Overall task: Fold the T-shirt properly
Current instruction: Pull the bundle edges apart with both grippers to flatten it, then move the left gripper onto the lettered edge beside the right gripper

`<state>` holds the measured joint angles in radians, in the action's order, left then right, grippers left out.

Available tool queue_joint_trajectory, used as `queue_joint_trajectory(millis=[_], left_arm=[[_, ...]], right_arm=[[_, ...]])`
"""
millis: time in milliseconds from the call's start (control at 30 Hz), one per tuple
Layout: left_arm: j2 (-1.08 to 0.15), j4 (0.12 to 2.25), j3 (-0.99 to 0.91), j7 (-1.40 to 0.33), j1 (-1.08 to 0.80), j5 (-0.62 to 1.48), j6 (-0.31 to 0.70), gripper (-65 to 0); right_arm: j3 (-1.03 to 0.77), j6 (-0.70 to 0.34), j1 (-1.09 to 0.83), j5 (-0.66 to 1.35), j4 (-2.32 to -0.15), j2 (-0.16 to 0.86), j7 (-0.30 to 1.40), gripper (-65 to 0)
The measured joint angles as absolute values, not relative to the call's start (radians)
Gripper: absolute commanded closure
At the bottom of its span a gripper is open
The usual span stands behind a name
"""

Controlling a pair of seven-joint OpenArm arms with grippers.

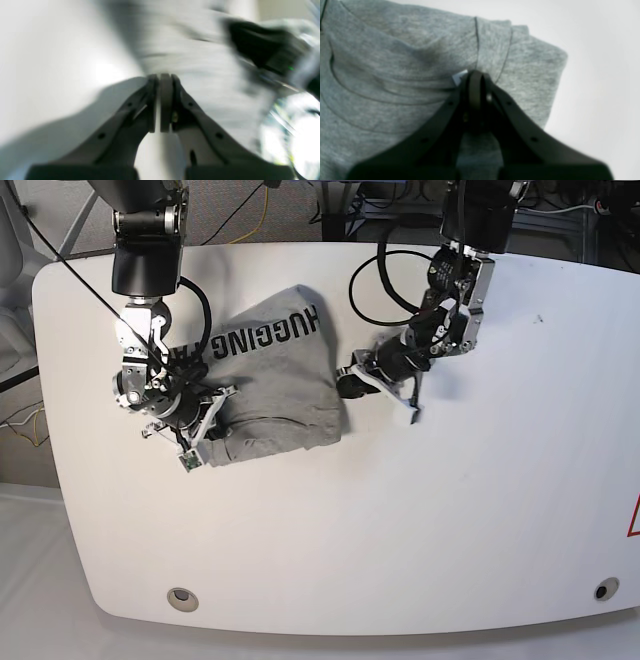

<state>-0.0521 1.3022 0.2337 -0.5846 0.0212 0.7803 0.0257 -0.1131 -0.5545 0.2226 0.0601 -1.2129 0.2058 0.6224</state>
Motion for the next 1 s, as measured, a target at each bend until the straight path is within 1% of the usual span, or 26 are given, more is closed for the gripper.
queue_joint_trajectory(millis=[100, 267, 400, 567, 733, 900, 1000], left_arm=[[-0.078, 1.33, 0.228, -0.598, 0.021, 0.789, 0.01, -1.9], [-0.087, 1.342, 0.217, -0.694, 0.067, 0.773, -0.008, -1.9], [-0.071, 1.343, 0.167, -0.726, 0.087, 0.764, -0.011, -1.9], [-0.052, 1.343, 0.157, -0.735, 0.086, 0.76, -0.016, -1.9], [0.003, 1.343, 0.164, -0.741, 0.082, 0.76, -0.015, -1.9], [0.054, 1.356, 0.185, -0.741, 0.081, 0.761, -0.016, -1.9], [0.065, 1.393, 0.221, -0.745, 0.08, 0.759, -0.015, -1.9]], right_arm=[[-0.146, -0.555, 0.206, 0.062, -1.216, 0.208, 0.608, -0.6], [-0.18, -0.553, 0.186, 0.075, -1.22, 0.199, 0.598, -0.6], [-0.204, -0.549, 0.185, 0.064, -1.223, 0.168, 0.598, -0.6], [-0.202, -0.538, 0.188, 0.056, -1.225, 0.16, 0.604, -0.6], [-0.197, -0.538, 0.189, 0.051, -1.242, 0.158, 0.616, -0.6], [-0.194, -0.532, 0.185, 0.038, -1.293, 0.149, 0.685, -0.6], [-0.192, -0.535, 0.177, 0.029, -1.333, 0.148, 0.722, -0.6]])
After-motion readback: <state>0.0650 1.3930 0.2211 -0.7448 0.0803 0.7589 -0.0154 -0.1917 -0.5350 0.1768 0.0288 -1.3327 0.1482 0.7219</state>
